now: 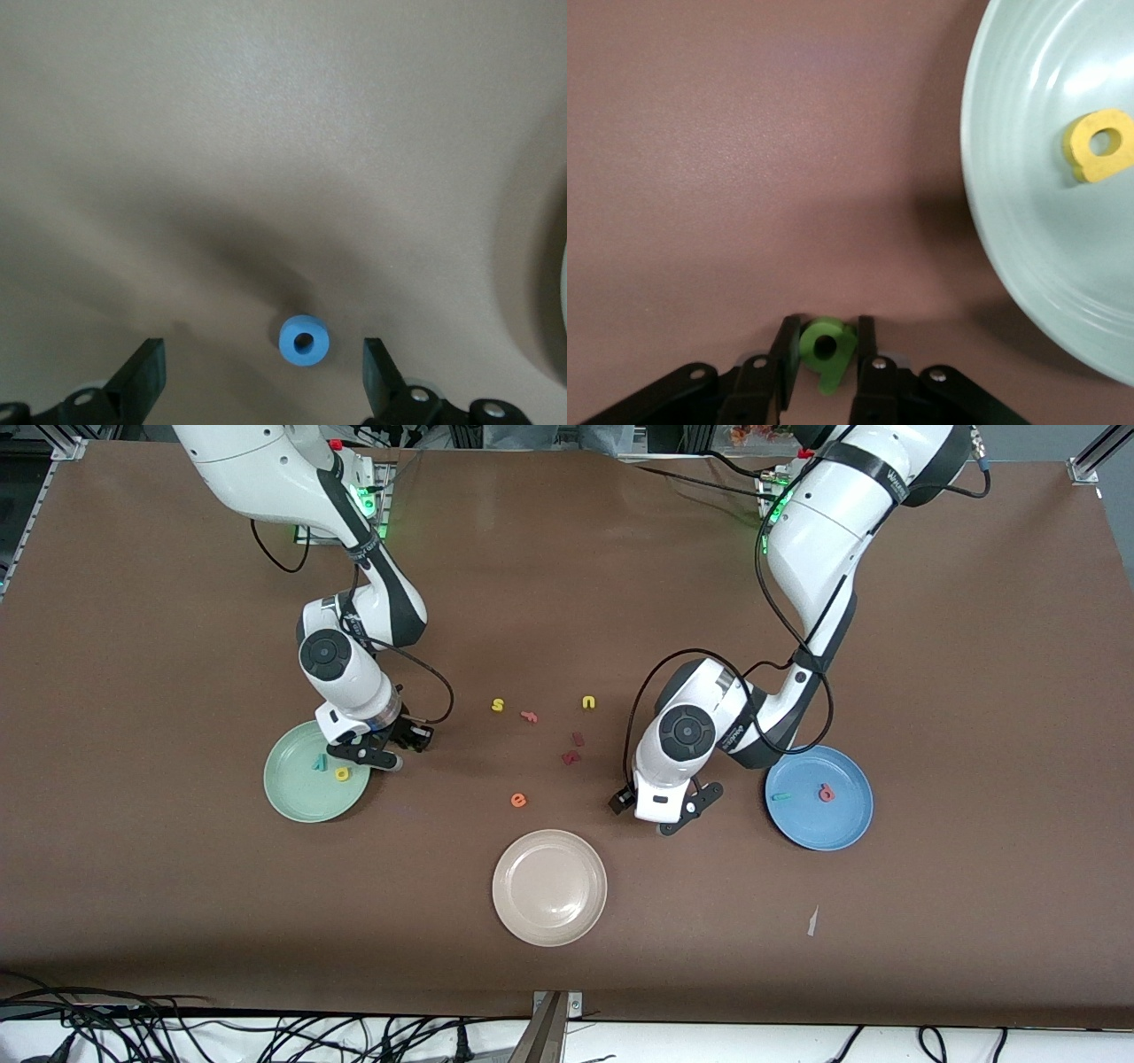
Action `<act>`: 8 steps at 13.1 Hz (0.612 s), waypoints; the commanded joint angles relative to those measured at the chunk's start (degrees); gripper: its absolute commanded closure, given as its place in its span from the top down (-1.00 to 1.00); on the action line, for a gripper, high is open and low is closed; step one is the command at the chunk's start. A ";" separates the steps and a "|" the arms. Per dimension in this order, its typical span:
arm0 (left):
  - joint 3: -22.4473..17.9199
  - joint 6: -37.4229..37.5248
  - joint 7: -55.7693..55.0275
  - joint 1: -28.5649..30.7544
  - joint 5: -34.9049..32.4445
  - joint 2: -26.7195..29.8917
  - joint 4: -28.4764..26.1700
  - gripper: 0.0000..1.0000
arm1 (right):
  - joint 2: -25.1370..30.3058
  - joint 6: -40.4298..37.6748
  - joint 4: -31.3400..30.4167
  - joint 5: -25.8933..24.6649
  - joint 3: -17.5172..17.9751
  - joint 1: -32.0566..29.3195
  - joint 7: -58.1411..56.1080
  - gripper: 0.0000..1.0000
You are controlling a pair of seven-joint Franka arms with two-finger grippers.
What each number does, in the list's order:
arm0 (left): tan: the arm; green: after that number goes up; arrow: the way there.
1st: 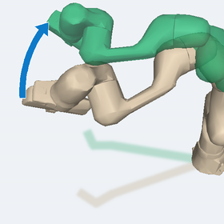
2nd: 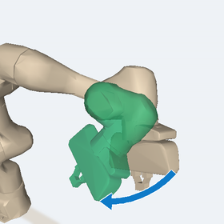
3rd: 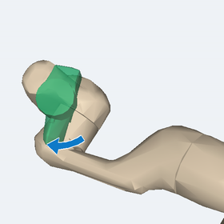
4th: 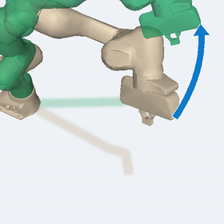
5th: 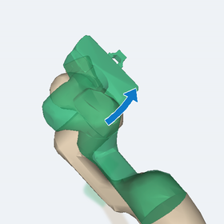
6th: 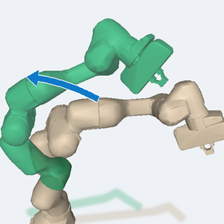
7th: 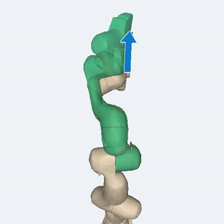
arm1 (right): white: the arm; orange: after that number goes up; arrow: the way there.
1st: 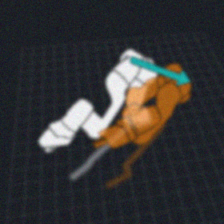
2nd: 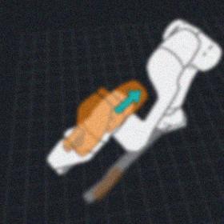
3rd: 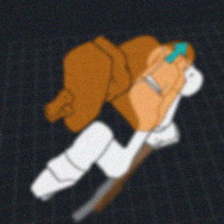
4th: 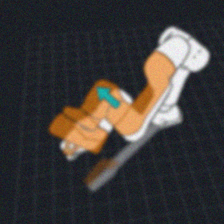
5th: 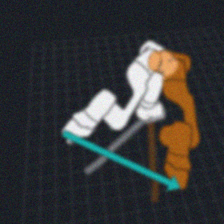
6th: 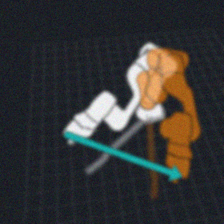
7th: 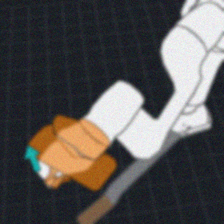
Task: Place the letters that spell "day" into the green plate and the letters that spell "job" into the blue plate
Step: 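Drop the green letter on the green plate while the left gripper grasps ring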
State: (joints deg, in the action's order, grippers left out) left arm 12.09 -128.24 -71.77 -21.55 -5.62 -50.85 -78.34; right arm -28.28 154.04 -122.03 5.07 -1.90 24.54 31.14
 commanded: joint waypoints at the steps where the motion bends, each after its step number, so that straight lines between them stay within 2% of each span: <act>1: -0.57 0.10 -1.80 -1.65 -1.58 -1.97 2.75 0.92 | 1.90 0.04 -0.22 0.64 -0.38 0.69 -1.08 -0.63; 3: -0.57 0.09 -1.88 -1.83 -1.67 -2.50 2.75 0.81 | 5.15 -5.82 -0.05 0.38 -0.47 -1.23 -4.23 -0.63; 5: -0.57 -1.65 -1.89 -2.01 -1.76 -2.77 2.58 0.59 | 7.97 -9.61 -0.05 0.38 -0.47 -4.66 -10.72 -0.62; 6: -0.57 -1.92 -2.06 -2.01 -1.67 -3.03 2.49 0.55 | 8.93 -11.02 -0.05 0.38 -0.56 -6.33 -14.23 -0.62; 8: -0.57 -1.93 -2.15 -2.01 -1.67 -3.20 2.49 0.31 | 9.91 -11.56 -0.05 0.12 -0.73 -8.44 -18.90 -0.59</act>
State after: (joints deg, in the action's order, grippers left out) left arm 12.03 -130.21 -72.63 -22.88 -5.72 -52.91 -77.63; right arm -20.08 143.68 -121.24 5.06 -3.02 17.89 16.47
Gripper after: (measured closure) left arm 0.273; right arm 0.705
